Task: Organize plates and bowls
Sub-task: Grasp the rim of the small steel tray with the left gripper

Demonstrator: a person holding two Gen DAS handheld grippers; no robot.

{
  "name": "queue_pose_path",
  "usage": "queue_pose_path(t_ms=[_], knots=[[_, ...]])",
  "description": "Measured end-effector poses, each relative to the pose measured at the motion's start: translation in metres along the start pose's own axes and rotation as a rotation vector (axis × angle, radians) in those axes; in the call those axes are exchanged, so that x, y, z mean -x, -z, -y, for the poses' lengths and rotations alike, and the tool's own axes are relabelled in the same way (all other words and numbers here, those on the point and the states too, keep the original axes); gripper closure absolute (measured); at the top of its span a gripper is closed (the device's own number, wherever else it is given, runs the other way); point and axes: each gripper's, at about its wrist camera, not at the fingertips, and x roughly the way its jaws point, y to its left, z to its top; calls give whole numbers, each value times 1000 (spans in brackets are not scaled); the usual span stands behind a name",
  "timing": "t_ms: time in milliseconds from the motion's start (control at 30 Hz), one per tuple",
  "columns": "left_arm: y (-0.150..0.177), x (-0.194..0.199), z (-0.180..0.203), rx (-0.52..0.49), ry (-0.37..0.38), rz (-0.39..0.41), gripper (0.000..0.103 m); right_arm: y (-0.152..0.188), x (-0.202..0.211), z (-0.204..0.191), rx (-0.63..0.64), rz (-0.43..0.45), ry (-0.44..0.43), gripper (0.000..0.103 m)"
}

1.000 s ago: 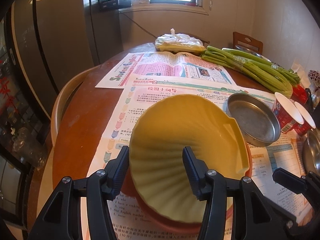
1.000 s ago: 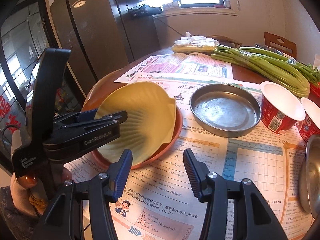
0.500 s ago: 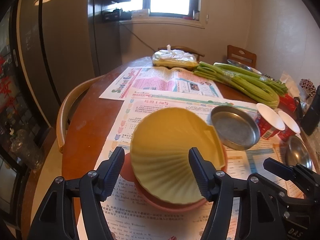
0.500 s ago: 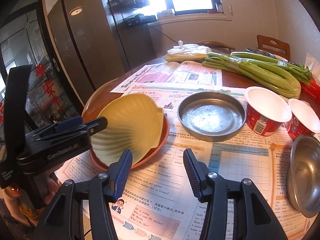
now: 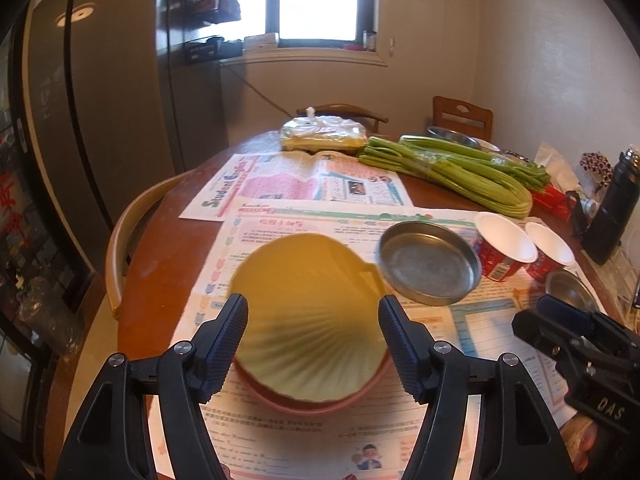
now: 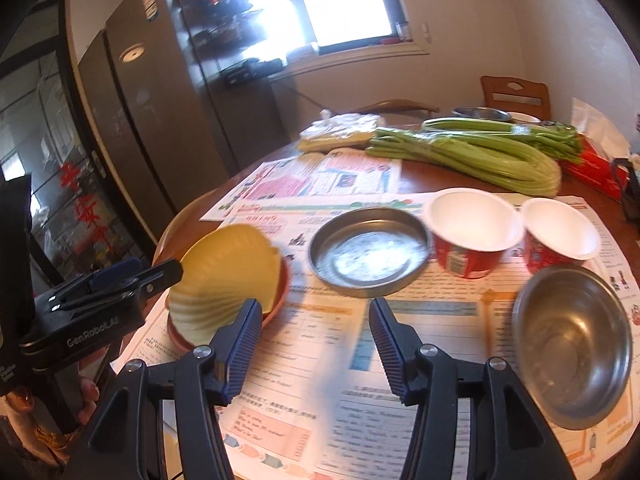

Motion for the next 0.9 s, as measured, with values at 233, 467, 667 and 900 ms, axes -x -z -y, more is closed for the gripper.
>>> queue_pose_path(t_ms=[233, 467, 667, 900], knots=[[-17, -14, 17, -4, 75, -30, 33, -3, 10, 30, -72, 17, 46, 47], [-44, -57, 40, -21, 139, -98, 33, -10, -4, 49, -124, -13, 81, 47], [-71, -108, 56, -66, 137, -162, 33, -15, -32, 54, -142, -57, 102, 47], [-83, -154, 67, -94, 144, -243, 33, -19, -65, 54, -141, -108, 96, 47]])
